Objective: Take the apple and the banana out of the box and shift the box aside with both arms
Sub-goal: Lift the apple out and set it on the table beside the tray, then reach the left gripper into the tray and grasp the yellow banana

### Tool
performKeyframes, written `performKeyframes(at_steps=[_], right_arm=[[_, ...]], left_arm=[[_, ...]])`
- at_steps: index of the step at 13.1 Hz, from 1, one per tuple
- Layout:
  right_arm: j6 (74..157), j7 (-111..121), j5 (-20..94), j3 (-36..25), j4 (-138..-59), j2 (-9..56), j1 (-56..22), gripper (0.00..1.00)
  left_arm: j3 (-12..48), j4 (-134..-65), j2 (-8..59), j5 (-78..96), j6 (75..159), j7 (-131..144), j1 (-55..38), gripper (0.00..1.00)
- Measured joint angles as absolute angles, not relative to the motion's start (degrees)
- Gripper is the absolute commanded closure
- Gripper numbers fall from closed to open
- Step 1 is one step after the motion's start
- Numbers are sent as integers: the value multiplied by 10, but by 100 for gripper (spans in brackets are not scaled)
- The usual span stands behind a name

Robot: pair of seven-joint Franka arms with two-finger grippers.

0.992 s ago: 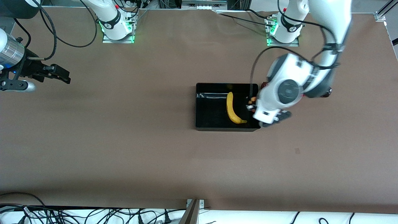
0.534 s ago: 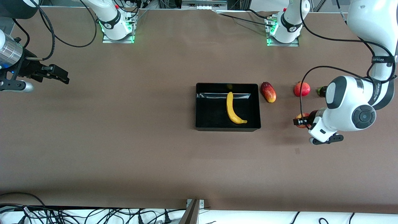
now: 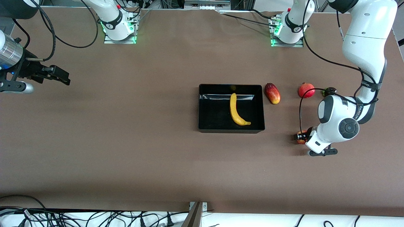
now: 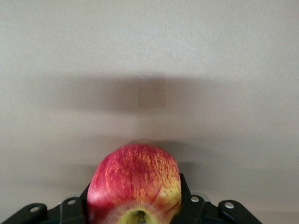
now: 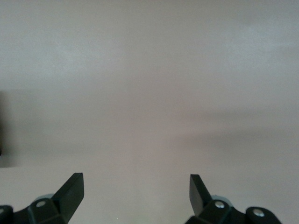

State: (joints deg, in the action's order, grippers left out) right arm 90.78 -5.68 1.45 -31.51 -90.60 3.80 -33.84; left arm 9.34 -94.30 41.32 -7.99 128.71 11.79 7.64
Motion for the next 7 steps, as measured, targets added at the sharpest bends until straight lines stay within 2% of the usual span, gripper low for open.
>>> performKeyframes(at_steps=[4,7], right_arm=[[908,-57,15,-315,-906,38,-338,0],[908,-57,15,-315,-906,38,-338,0]], left_arm=[[94,-942,409,-80,1280,121,74,0],[101,-926,345,-72,1177,179,33,0]])
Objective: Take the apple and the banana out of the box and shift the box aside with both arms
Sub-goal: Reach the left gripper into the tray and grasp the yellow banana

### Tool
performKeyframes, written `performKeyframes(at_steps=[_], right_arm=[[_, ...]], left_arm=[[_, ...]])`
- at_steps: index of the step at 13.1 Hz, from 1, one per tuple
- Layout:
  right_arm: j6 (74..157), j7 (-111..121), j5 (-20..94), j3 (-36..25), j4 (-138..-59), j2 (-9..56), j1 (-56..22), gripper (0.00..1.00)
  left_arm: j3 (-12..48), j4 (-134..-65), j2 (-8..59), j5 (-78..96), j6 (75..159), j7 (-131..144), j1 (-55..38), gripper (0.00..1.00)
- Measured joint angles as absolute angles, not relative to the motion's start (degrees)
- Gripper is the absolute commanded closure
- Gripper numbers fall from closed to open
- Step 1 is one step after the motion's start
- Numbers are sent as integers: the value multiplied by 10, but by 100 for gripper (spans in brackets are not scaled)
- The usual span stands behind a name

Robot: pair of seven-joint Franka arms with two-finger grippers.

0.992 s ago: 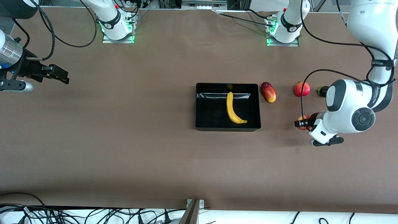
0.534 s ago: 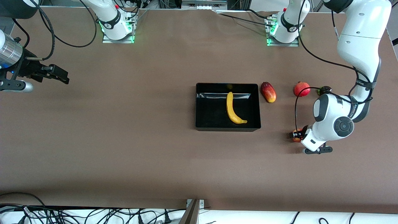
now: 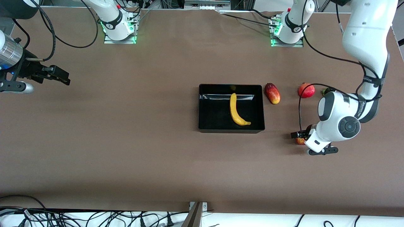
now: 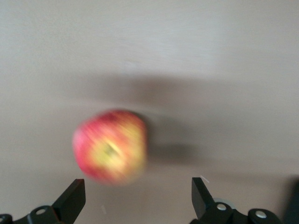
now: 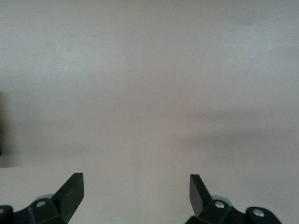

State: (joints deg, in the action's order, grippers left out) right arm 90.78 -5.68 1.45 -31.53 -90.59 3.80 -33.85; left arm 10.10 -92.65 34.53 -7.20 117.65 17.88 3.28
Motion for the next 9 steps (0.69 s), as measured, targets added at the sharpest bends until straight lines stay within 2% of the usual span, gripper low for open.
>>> performKeyframes(at_steps=[2,4,6,9], right_arm=[[908,-57,15,-315,-906,38,-338,0],[908,-57,15,-315,-906,38,-338,0],[908,-57,15,-315,-906,38,-338,0],[908,-57,15,-315,-906,38,-338,0]], left_arm=[[103,-926,290,-52,1116,244,-38,0],[105,-929,271,-22,1106,318,-120,0],[112,-937,281,-13,1125,362,-168,0],[127,-957,318,-12,1186,388,-185,0]])
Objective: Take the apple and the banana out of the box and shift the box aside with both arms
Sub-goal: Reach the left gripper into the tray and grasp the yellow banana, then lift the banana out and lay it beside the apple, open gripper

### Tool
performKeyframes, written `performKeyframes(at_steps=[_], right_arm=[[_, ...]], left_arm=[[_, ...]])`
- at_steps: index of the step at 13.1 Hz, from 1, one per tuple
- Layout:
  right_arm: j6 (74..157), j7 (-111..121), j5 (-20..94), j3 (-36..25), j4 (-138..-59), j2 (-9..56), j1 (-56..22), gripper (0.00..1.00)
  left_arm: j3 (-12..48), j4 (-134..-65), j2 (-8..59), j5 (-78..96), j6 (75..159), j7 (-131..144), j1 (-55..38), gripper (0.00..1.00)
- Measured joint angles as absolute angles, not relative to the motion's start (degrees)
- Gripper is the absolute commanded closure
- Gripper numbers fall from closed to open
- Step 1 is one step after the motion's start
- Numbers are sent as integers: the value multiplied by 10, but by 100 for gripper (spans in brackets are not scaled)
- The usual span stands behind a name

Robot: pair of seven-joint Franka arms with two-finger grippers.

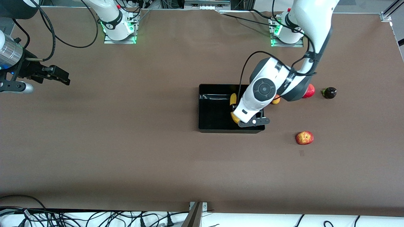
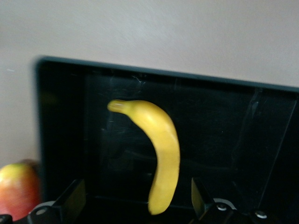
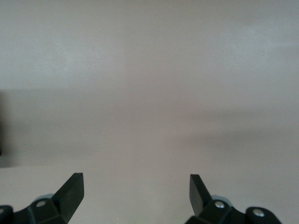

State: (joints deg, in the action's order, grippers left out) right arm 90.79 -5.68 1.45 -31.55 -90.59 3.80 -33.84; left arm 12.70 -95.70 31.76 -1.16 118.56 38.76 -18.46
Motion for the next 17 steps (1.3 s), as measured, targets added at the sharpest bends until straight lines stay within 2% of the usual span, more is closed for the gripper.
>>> performKeyframes(at_steps=[3,6,8,9,14,17], right_arm=[[908,-57,15,-315,-906,38,-338,0],[908,-57,15,-315,-906,38,-338,0],[908,-57,15,-315,-906,38,-338,0],[908,-57,15,-315,-906,38,-338,0],[908,-57,15,-315,-906,38,-338,0],[908,-57,15,-315,-906,38,-338,0]], left_arm=[[142,-998,362,-16,1288,423,-190,0],[144,-1031,381,-20,1331,445,-198,0],[144,-1041,384,-20,1350,455,-201,75],[144,-1045,385,-21,1360,458,-201,98],[144,-1047,375,-21,1365,474,-200,100],[143,-1030,344,-21,1276,479,-191,100]])
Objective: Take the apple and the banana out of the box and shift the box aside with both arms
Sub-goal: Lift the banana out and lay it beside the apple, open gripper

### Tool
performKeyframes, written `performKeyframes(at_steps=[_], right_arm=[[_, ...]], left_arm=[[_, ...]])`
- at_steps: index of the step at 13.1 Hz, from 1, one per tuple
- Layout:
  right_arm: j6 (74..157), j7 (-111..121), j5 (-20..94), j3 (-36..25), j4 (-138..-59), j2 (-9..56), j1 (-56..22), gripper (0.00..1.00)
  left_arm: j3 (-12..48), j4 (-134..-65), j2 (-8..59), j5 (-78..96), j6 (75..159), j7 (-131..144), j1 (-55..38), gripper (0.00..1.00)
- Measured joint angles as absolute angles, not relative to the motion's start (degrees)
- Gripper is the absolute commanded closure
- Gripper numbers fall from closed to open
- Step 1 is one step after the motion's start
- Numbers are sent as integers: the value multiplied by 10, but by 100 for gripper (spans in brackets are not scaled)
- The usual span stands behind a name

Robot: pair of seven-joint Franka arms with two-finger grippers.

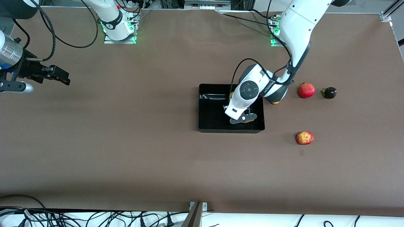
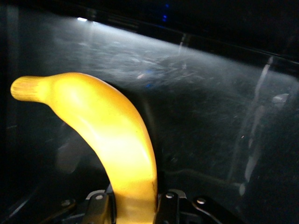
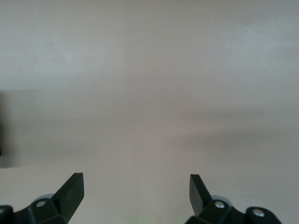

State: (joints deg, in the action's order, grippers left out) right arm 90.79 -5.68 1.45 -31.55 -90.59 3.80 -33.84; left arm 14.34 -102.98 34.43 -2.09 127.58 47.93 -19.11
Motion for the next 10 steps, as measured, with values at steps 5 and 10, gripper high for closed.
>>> performKeyframes(at_steps=[5,10], right_arm=[[908,-57,15,-315,-906,38,-338,0],[908,-57,15,-316,-906,38,-338,0]], left_arm=[[143,-922,266,8,1033,395,-124,100],[127,-881,268,-21,943,157,7,100]])
